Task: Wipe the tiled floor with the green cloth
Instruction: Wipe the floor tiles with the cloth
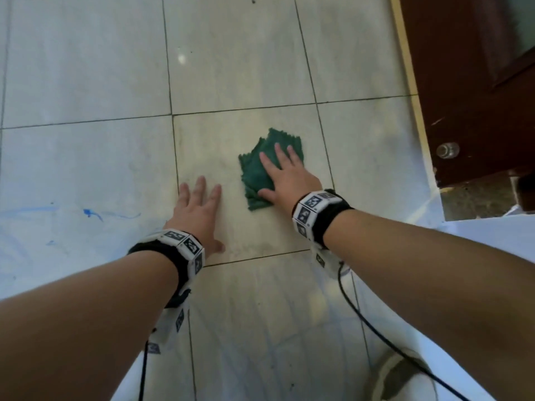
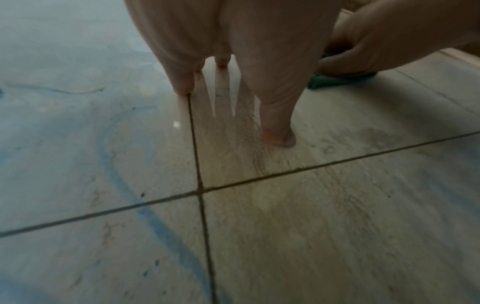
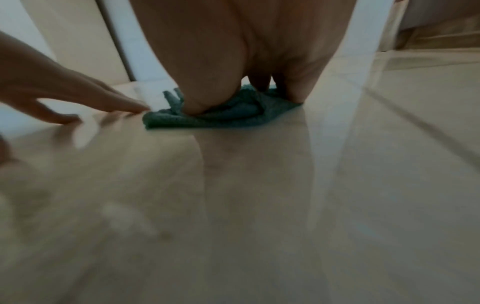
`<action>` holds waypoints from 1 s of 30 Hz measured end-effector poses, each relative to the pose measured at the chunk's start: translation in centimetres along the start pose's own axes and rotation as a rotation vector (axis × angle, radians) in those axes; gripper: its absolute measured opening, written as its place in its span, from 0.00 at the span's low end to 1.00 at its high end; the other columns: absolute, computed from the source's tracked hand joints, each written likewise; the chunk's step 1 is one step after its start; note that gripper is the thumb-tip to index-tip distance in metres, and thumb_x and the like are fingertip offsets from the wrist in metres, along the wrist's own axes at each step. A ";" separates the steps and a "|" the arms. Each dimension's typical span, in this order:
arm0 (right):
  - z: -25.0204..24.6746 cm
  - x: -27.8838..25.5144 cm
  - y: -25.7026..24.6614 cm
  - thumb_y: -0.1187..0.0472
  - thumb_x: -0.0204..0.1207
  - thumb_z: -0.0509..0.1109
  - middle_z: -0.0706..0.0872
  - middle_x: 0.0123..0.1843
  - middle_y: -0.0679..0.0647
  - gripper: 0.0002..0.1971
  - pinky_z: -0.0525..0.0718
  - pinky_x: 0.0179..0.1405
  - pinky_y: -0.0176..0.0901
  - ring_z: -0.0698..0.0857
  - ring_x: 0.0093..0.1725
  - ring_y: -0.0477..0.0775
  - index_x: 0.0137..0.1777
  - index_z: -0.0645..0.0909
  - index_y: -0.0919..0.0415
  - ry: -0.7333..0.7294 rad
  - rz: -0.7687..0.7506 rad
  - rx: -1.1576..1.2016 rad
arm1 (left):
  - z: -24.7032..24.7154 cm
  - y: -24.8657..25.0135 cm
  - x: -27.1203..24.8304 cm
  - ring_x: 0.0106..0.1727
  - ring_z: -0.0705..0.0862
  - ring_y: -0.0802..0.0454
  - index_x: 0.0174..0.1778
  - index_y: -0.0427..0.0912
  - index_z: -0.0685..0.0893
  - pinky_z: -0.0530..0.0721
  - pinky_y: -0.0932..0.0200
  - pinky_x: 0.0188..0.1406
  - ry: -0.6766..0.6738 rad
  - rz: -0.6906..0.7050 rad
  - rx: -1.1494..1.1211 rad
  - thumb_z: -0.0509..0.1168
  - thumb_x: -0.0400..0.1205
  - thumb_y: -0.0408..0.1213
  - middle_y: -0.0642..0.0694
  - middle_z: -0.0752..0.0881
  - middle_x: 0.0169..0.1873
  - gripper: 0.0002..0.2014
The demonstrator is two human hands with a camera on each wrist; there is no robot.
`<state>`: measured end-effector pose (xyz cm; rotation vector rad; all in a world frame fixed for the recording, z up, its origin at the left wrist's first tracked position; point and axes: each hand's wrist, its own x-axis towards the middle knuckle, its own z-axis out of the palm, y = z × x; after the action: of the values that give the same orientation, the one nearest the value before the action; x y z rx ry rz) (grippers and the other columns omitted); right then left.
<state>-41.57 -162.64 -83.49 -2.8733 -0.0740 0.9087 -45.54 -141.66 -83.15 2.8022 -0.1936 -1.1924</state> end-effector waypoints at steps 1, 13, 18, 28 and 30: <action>0.0 -0.2 1.9 0.39 0.84 0.62 0.35 0.89 0.51 0.42 0.63 0.82 0.57 0.37 0.88 0.58 0.88 0.39 0.44 0.013 0.072 0.036 | 0.1 -0.1 0.0 0.85 0.31 0.40 0.86 0.55 0.34 0.61 0.33 0.82 -0.001 -0.004 -0.003 0.81 0.71 0.50 0.50 0.28 0.84 0.64; -6.9 5.3 9.1 0.38 0.85 0.59 0.40 0.89 0.63 0.43 0.50 0.86 0.63 0.44 0.87 0.72 0.89 0.39 0.54 0.039 0.296 -0.027 | -0.2 0.2 -0.3 0.85 0.31 0.40 0.86 0.55 0.34 0.60 0.35 0.82 -0.016 -0.016 -0.027 0.80 0.72 0.46 0.49 0.28 0.84 0.63; -4.6 4.6 -1.0 0.38 0.84 0.61 0.35 0.89 0.54 0.43 0.59 0.82 0.65 0.39 0.88 0.64 0.89 0.37 0.46 -0.049 -0.068 -0.135 | -0.5 0.2 -0.6 0.85 0.31 0.39 0.86 0.55 0.35 0.59 0.37 0.83 -0.026 -0.018 -0.001 0.80 0.72 0.47 0.49 0.28 0.84 0.62; 2.0 -0.4 -11.5 0.38 0.84 0.61 0.32 0.89 0.49 0.42 0.62 0.84 0.61 0.35 0.87 0.58 0.87 0.36 0.41 -0.096 -0.268 -0.228 | 0.6 -2.6 -3.2 0.87 0.39 0.39 0.87 0.37 0.39 0.48 0.47 0.86 0.094 -0.050 -0.115 0.75 0.76 0.53 0.39 0.38 0.86 0.58; 2.7 -0.6 -14.1 0.38 0.83 0.61 0.31 0.89 0.48 0.43 0.61 0.84 0.60 0.34 0.87 0.58 0.87 0.36 0.41 -0.111 -0.310 -0.234 | 0.7 -4.6 -4.6 0.87 0.40 0.40 0.86 0.38 0.37 0.48 0.48 0.85 0.185 -0.104 -0.219 0.74 0.77 0.52 0.39 0.39 0.86 0.57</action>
<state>-43.72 -148.43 -83.46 -2.8926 -0.6576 1.0531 -48.85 -136.40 -80.96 2.7343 0.0912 -0.9022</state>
